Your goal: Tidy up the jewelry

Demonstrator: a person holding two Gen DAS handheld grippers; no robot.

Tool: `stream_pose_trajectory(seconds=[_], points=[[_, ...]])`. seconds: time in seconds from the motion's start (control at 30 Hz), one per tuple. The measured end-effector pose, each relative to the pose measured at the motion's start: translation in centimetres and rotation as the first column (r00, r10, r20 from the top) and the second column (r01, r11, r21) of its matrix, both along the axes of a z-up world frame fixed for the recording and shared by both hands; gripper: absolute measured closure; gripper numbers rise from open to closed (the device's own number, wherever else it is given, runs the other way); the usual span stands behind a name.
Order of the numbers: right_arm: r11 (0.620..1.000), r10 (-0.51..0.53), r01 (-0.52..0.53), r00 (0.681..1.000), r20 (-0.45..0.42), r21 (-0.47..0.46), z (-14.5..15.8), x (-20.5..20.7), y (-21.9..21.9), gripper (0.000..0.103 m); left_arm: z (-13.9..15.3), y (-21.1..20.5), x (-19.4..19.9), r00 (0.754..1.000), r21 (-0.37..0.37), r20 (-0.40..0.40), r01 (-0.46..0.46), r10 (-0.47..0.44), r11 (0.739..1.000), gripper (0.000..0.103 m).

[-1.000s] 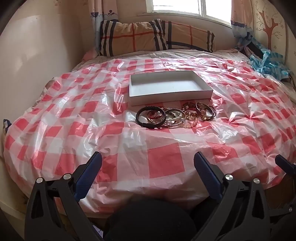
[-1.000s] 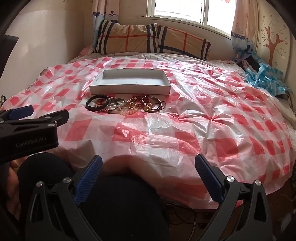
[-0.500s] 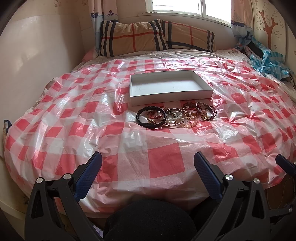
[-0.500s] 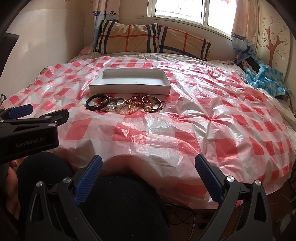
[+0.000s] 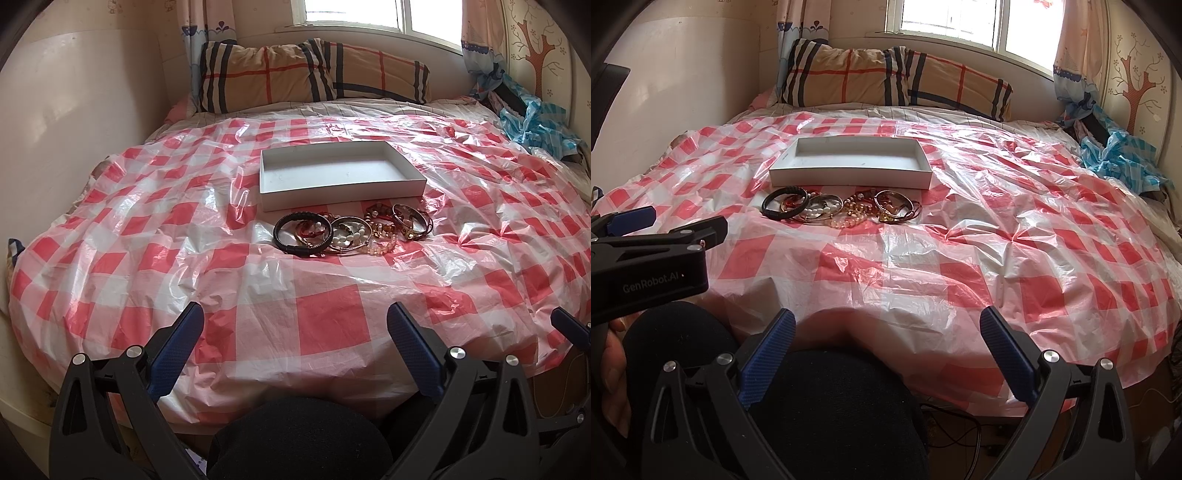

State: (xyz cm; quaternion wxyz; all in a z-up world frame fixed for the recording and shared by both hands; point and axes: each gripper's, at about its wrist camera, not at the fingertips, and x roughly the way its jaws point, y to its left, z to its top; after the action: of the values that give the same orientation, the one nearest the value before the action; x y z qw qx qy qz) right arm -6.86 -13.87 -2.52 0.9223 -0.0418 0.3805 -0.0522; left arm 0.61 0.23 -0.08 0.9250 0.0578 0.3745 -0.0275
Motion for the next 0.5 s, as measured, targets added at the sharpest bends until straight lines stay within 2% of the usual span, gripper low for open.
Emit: stream_pose_trajectory(seconds=[0.5], points=[[1.0, 0.0, 0.0, 1.0, 0.0, -0.004, -0.01, -0.01, 0.06, 0.007, 0.01, -0.02, -0.01, 1.0, 0.001, 0.001, 0.0, 0.0, 1.0, 0.008]])
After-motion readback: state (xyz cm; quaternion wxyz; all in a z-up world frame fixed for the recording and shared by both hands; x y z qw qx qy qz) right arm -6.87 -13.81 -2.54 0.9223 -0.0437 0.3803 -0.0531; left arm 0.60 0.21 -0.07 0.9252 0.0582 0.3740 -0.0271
